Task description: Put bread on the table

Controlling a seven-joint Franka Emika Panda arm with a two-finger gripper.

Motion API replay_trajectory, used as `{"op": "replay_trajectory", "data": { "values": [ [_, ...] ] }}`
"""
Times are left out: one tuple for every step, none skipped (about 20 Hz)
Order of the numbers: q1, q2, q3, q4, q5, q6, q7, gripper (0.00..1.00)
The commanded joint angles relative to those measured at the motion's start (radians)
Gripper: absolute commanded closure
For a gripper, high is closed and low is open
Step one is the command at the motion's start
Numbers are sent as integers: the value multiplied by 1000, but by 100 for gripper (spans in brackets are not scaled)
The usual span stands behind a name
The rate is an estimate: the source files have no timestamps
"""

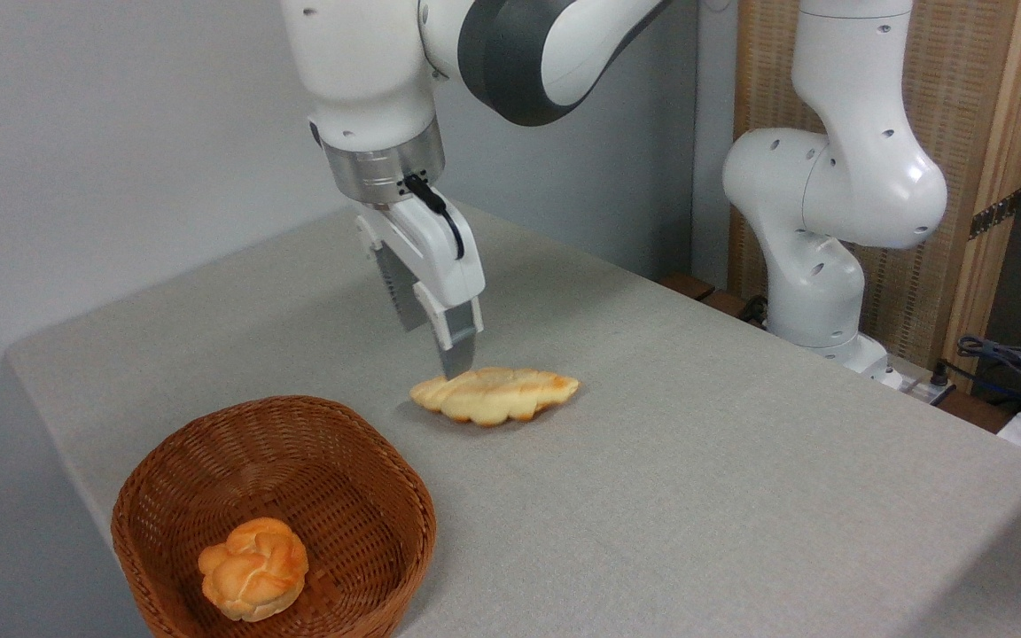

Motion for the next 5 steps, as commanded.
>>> {"op": "replay_trajectory", "data": {
  "values": [
    [4,4,12,0,78,177,1,0],
    [7,5,15,0,86,194,-1,0],
    [10,7,23,2,89,197,-1,0],
    [7,5,52,3,89,197,-1,0],
    [7,5,63,3,90,191,2,0]
  ]
}}
